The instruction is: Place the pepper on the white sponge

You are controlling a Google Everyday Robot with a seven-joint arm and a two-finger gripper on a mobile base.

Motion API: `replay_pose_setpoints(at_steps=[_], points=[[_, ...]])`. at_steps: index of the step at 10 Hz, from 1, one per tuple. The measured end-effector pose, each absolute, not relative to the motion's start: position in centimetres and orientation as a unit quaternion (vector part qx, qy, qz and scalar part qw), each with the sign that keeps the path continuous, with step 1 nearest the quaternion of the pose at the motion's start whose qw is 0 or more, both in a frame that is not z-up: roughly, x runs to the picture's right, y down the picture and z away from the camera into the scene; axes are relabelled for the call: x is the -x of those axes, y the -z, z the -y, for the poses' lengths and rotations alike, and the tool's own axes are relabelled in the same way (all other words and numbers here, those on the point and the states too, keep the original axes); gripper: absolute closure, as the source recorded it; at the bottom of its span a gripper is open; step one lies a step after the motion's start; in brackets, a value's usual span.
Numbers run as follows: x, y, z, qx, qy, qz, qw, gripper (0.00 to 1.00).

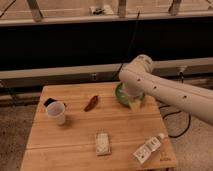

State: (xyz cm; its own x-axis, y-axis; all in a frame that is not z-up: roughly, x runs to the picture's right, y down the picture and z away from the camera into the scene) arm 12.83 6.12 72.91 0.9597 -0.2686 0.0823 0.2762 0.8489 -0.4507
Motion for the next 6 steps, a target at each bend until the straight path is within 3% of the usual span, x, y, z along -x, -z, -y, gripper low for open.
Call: replay_pose_setpoints(at_steps=[6], points=[[-7.5,-75.3,-5.1,0.220,0.192,0.042,0.955,0.20]])
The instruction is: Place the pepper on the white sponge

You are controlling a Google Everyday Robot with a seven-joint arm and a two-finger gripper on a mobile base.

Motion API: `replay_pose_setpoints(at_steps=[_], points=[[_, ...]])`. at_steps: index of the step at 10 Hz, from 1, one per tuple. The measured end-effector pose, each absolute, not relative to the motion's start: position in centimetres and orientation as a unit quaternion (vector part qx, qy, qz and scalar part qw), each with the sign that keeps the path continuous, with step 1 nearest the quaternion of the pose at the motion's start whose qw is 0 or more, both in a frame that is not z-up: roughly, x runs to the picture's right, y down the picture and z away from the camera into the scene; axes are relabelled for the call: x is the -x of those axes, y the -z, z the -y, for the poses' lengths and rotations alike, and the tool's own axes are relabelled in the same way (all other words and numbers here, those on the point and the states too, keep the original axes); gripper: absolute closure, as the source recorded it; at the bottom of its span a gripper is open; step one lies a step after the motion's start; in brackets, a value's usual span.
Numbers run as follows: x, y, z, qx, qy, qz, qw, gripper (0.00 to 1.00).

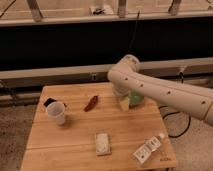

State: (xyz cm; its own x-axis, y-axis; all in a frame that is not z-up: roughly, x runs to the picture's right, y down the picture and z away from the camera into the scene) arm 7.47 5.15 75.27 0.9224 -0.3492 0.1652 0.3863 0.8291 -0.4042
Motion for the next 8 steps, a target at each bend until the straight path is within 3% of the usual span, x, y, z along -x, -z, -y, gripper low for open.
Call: replay_pose_setpoints(at_steps=[8], points=[[-1.8,-76.8,-4.5,0.205,0.273,0.073,0.937,0.20]])
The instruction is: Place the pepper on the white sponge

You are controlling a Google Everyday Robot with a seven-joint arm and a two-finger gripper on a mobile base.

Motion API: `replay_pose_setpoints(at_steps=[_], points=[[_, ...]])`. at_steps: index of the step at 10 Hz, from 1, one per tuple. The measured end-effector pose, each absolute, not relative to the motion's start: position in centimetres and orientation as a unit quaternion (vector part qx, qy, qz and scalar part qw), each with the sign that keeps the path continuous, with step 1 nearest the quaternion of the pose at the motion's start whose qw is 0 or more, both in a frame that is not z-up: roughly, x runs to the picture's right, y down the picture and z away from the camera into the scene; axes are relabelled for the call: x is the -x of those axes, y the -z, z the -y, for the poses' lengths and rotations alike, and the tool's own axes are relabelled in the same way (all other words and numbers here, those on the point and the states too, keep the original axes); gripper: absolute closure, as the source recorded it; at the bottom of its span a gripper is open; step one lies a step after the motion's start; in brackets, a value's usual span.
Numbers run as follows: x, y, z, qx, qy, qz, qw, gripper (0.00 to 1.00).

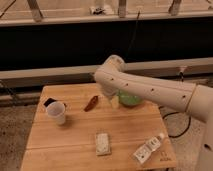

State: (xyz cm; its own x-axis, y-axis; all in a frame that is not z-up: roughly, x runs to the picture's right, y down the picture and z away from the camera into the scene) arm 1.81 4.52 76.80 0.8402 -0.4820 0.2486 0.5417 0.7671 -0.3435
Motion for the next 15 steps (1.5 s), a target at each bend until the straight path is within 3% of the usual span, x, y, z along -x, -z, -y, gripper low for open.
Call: replay_pose_setpoints(at_steps=[15], points=[[2.6,-81.2,-4.3,0.217,0.360,0.111,0.901,0.20]])
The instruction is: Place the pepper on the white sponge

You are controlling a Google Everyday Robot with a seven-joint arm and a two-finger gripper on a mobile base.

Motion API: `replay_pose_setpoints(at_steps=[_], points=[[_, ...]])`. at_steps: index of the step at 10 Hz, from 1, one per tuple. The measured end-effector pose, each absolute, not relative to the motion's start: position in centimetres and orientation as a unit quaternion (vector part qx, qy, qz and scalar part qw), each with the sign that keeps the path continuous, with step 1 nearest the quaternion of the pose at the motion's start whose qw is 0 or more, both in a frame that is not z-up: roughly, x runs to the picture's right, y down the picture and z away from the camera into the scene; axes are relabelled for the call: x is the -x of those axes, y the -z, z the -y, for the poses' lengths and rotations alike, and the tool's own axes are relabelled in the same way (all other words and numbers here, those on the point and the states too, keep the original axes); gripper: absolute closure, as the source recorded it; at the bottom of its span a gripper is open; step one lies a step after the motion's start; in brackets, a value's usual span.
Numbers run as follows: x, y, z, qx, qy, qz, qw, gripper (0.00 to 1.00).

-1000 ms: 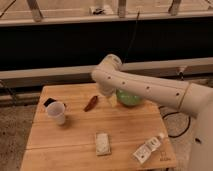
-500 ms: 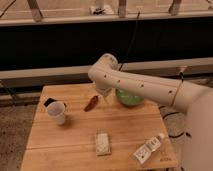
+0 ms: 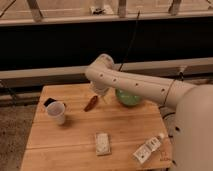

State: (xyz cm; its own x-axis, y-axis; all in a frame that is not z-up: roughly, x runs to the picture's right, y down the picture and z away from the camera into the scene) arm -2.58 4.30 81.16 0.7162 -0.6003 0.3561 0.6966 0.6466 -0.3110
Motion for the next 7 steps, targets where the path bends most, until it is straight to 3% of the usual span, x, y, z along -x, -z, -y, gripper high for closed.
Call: replay_pose_setpoints(at_steps=[7], points=[[4.2,-84.1,-5.8,0.243,0.360,0.117,0.893,0.20]])
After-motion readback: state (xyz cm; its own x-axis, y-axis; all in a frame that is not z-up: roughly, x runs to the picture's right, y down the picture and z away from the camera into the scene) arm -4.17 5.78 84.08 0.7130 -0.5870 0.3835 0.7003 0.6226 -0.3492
